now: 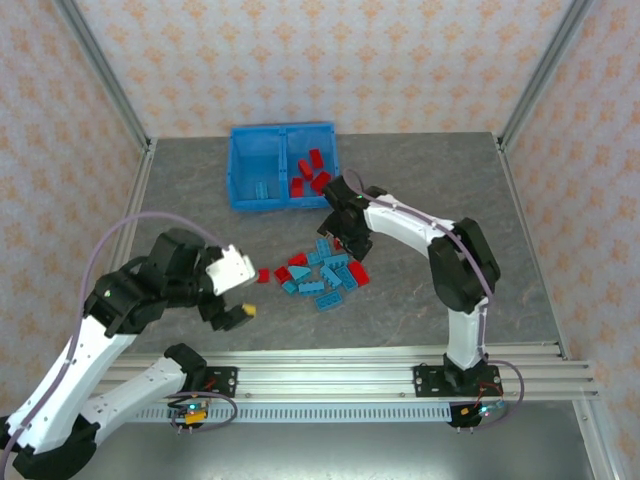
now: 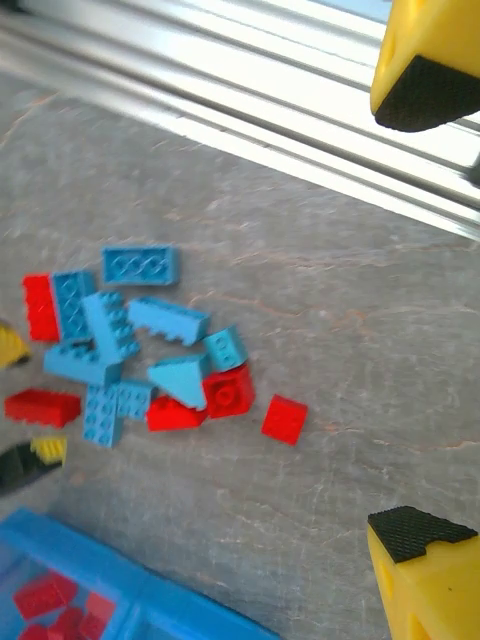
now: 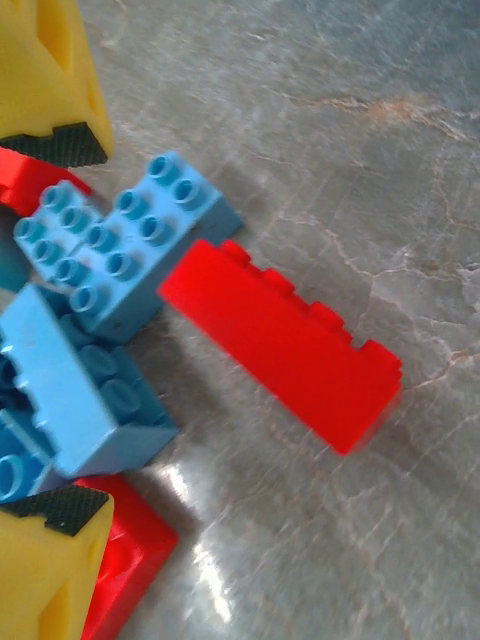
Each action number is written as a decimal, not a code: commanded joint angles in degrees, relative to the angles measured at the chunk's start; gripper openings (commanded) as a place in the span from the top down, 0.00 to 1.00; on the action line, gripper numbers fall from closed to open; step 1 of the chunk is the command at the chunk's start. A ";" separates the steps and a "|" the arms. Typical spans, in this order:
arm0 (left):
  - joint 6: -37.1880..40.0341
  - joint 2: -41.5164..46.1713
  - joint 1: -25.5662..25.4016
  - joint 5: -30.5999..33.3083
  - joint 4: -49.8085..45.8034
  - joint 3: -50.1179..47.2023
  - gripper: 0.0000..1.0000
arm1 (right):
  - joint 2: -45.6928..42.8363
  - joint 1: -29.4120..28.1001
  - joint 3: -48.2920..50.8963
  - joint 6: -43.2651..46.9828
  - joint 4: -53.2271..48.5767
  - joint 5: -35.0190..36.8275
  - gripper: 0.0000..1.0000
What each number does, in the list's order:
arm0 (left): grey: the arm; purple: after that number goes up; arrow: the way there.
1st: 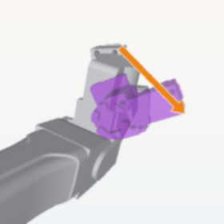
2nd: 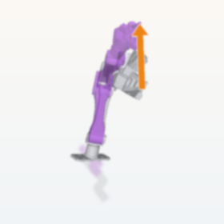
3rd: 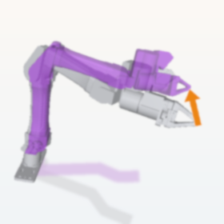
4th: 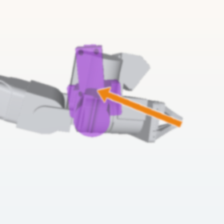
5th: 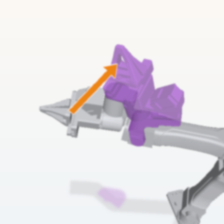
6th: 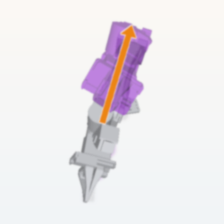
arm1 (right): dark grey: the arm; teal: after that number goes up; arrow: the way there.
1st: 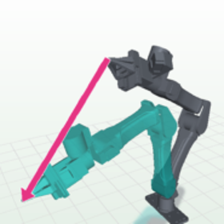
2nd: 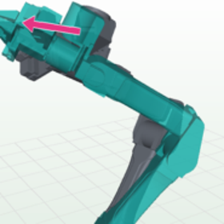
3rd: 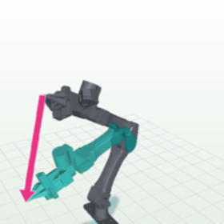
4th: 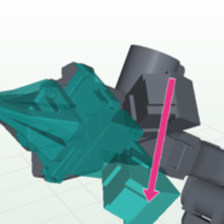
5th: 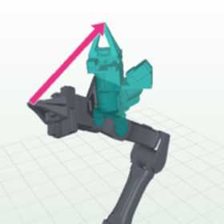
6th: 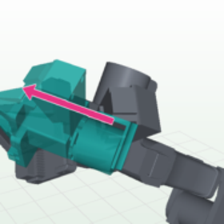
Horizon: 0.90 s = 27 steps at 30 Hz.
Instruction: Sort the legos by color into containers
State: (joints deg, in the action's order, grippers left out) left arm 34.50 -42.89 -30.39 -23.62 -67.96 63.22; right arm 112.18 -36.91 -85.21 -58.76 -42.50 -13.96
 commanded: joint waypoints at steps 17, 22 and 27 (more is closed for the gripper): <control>13.54 -0.37 -0.20 -6.47 3.20 -0.89 0.00 | 2.52 2.29 1.54 -0.78 1.31 4.52 0.64; 13.76 1.99 -0.12 -8.38 6.52 -0.06 0.00 | -2.44 2.36 3.67 1.02 1.25 7.52 0.73; 11.03 2.63 -0.15 -8.04 10.96 0.32 0.00 | -9.25 1.21 2.83 4.68 1.42 9.01 0.78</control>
State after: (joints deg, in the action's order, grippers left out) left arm 46.76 -40.58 -30.39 -30.57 -61.80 61.93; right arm 108.57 -34.98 -81.71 -56.90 -40.42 -8.71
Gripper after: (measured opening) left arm 0.998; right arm 0.259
